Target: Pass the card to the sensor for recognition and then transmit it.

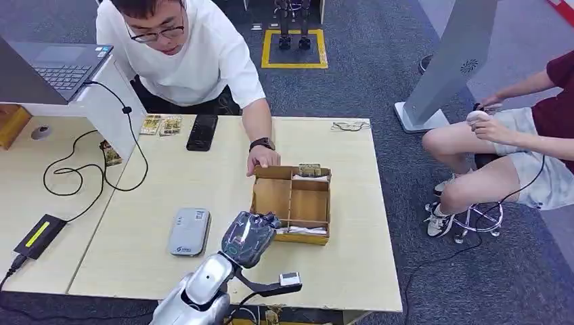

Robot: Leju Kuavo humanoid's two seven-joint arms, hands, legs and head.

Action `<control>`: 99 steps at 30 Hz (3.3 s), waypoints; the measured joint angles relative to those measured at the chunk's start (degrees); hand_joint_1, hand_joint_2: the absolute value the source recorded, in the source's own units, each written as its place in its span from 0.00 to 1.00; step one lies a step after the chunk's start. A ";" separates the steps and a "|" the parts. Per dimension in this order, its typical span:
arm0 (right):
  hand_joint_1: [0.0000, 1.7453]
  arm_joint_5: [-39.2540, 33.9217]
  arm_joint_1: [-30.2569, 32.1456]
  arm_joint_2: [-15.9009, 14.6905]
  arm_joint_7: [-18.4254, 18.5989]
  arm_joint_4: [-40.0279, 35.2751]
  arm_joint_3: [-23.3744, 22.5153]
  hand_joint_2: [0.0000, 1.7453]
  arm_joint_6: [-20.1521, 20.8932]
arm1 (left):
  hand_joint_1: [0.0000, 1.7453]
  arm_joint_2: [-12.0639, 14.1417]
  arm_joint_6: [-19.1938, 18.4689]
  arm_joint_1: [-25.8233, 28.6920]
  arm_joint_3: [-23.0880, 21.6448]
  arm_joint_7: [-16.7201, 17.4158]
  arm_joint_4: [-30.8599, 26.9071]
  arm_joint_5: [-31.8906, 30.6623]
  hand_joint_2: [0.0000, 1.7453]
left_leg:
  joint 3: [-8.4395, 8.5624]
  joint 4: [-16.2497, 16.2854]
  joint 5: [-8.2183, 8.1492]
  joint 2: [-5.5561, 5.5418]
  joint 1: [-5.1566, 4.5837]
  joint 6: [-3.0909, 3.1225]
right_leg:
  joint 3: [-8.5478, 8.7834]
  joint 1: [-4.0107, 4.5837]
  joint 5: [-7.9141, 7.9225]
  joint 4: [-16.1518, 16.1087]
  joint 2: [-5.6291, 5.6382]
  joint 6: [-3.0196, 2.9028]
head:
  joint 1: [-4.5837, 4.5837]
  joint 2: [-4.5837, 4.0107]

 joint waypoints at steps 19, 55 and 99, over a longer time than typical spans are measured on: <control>0.00 0.00 -0.02 0.00 -0.41 1.09 0.09 1.00 -0.50 | 1.00 -1.11 2.56 1.18 3.82 -3.85 -9.96 0.85 1.00 | -0.01 0.00 0.00 -0.01 0.00 0.00 | 0.00 0.00 0.00 0.00 -0.01 0.00 | 0.00 0.00; 0.00 0.00 -1.28 -2.69 0.09 6.40 1.31 1.00 -2.32 | 1.00 -5.51 -6.69 -12.06 6.91 0.89 -14.67 0.37 1.00 | -0.01 0.02 0.02 0.00 0.00 0.00 | -0.06 0.00 0.02 0.00 0.01 -0.01 | 0.00 0.00; 0.00 0.00 -1.30 -3.41 1.27 7.28 -0.41 1.00 -2.10 | 0.00 -5.29 -4.63 -5.26 4.33 0.04 -22.46 8.42 1.00 | -0.07 0.01 0.00 -0.01 0.00 0.00 | -0.05 0.00 0.00 0.01 -0.01 0.00 | 0.00 0.00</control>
